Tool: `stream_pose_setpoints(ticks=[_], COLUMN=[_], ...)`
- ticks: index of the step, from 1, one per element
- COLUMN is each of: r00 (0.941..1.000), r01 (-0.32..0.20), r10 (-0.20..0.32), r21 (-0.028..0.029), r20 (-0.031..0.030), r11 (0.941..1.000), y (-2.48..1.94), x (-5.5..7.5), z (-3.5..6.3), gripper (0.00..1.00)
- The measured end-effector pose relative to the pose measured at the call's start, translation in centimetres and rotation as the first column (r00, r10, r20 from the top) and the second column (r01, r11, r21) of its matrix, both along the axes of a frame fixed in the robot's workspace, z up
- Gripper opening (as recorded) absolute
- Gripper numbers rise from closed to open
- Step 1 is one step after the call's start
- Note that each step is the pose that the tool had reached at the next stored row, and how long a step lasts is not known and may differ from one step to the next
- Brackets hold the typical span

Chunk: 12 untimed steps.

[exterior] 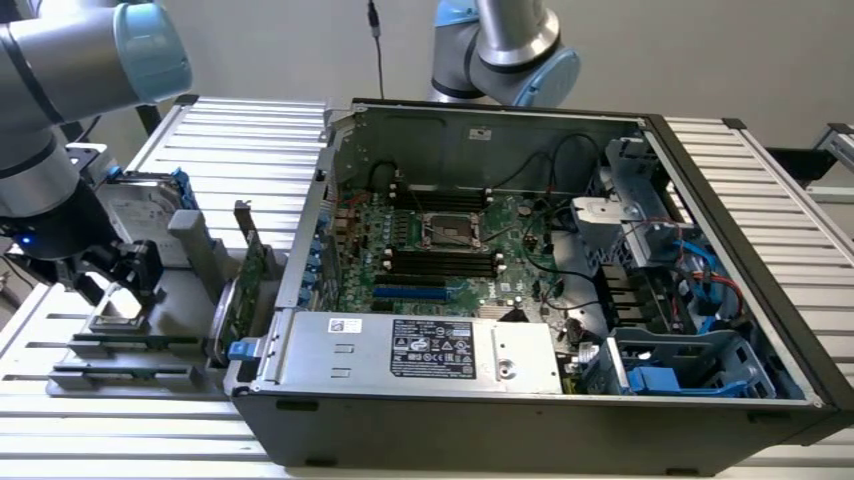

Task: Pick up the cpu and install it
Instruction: 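Pick up the cpu and move it towards the insertion slot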

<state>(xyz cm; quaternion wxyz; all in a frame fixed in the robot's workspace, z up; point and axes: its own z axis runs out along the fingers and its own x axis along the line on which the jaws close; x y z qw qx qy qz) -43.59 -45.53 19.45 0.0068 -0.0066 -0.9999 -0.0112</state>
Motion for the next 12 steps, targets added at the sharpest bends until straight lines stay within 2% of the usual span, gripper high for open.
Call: stream_pose_setpoints(ticks=[12], r00=[1.0], r01=[0.004], r10=[-0.004], r21=[0.0], r20=[-0.0001], r11=[1.0], y=[-0.01], x=[-0.13], z=[-0.68], gripper=[0.65])
